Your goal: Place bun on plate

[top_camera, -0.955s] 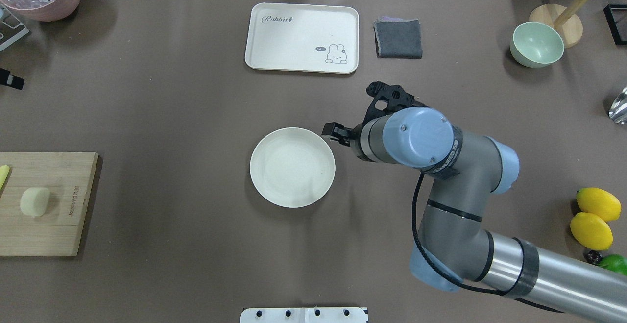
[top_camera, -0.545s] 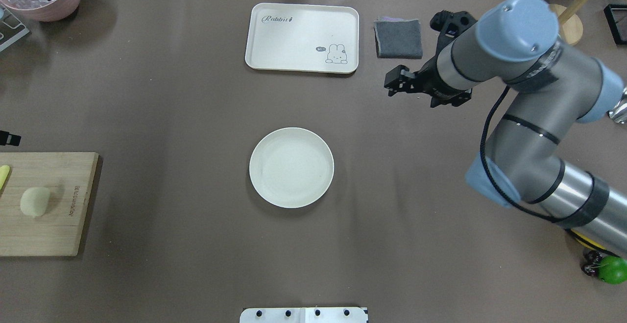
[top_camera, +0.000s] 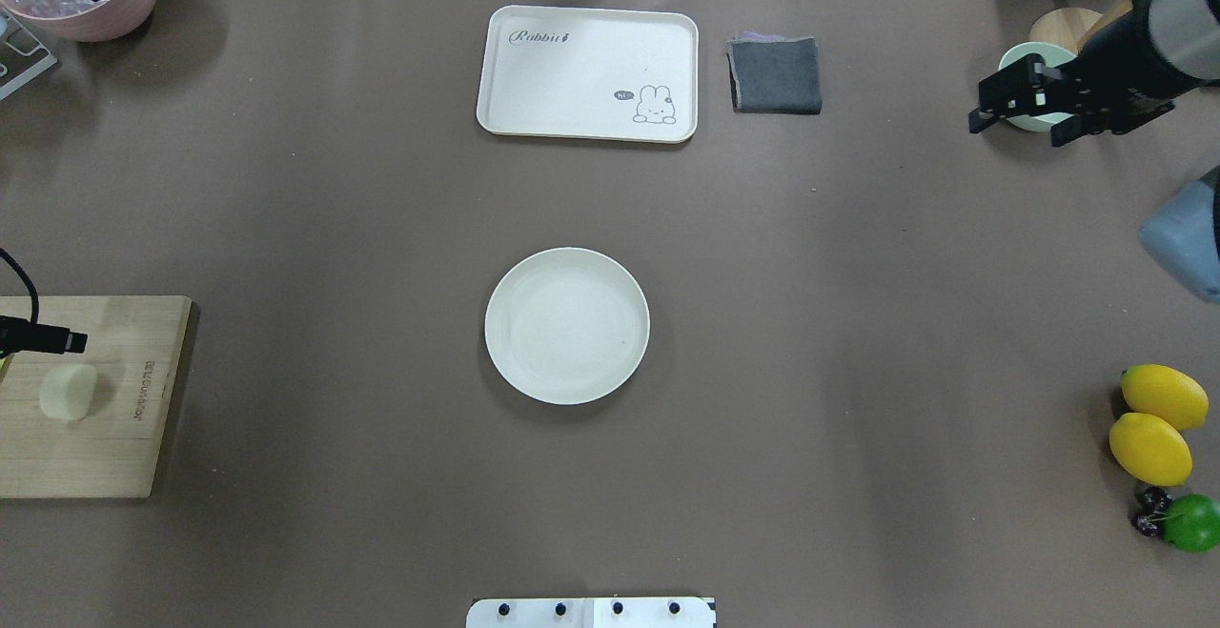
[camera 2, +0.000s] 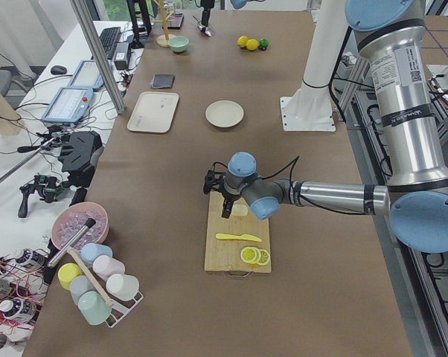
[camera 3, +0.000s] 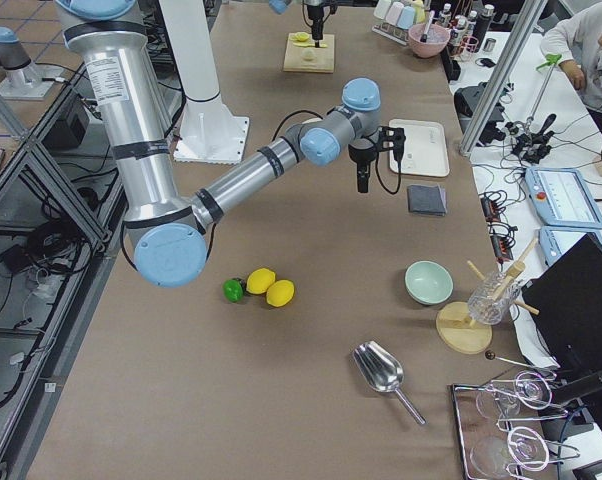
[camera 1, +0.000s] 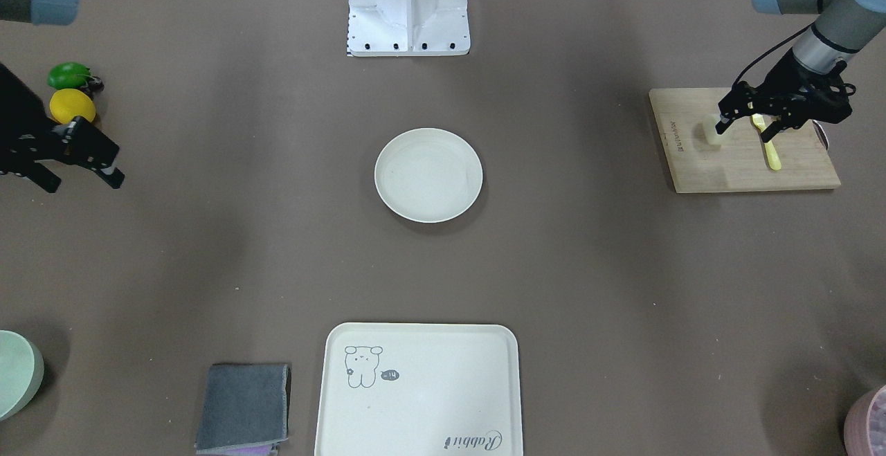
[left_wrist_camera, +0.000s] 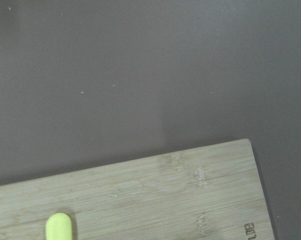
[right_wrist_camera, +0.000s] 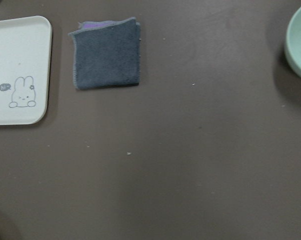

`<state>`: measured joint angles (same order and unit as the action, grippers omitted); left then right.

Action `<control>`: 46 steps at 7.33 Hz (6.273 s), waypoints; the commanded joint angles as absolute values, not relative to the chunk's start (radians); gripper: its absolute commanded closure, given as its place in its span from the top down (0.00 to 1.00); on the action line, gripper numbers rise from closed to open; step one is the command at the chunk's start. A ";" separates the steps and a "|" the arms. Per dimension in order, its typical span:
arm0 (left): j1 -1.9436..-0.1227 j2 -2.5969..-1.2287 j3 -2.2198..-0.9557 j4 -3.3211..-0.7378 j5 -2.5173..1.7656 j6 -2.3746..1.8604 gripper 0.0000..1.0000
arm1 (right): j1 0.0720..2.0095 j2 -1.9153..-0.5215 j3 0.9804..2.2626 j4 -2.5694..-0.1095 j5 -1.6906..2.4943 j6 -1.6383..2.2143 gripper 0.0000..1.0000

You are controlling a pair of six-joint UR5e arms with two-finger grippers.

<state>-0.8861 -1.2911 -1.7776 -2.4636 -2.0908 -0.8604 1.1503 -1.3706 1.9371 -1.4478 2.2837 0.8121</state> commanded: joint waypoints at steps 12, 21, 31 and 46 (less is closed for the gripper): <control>-0.834 -1.352 -1.833 -2.528 -2.205 -0.914 0.21 | 1.201 -1.440 1.944 -1.437 2.306 0.730 1.00; -0.510 -2.085 -1.636 -2.287 -1.897 -1.416 0.21 | 1.295 -1.661 1.944 -1.433 2.206 0.411 1.00; -0.449 -2.117 -1.661 -2.266 -1.724 -1.420 0.97 | 1.305 -1.764 1.918 -1.279 2.215 0.411 1.00; -1.598 -1.640 -1.778 -1.238 -2.324 0.271 0.98 | 1.655 -1.784 1.887 -1.746 2.249 -0.201 1.00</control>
<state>-1.5300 -1.6838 -1.7940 -1.2362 -2.2893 0.1039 1.6564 -1.7812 1.8891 -1.7465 2.2536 -0.2028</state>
